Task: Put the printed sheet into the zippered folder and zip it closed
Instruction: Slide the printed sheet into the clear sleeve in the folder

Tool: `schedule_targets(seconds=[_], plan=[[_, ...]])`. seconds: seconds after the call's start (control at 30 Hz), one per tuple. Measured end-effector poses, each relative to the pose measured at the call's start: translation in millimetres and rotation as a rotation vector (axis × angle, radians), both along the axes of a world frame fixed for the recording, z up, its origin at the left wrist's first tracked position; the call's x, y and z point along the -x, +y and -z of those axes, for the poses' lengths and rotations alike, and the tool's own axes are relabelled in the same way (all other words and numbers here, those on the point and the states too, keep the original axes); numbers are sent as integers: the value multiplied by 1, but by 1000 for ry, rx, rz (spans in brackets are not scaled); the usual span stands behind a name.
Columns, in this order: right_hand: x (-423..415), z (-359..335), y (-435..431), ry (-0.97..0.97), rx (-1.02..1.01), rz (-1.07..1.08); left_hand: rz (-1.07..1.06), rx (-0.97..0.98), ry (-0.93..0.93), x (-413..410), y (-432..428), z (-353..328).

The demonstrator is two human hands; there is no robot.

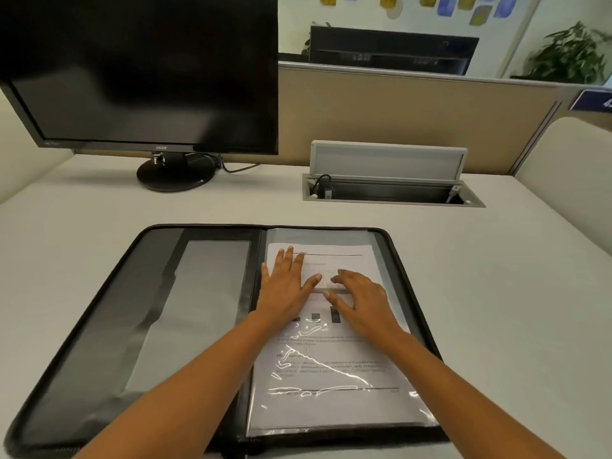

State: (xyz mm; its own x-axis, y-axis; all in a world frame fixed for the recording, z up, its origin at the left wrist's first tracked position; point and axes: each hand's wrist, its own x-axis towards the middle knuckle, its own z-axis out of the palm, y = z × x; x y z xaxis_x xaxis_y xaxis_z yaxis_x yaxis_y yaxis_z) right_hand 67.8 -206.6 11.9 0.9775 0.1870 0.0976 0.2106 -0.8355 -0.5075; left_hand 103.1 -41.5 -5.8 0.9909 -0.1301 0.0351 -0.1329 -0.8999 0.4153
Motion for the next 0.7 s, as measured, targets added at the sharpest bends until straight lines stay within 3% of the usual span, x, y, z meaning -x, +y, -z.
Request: schedule_targets(seconds=[0.2, 0.5, 0.7], plan=[[49, 17, -11, 18, 188, -38, -131, 23, -29, 36, 40, -4], [48, 26, -20, -11, 210, -35, -324, -81, 23, 102, 112, -5], [56, 24, -28, -39, 163, 94, -524, -134, 93, 134, 157, -7]])
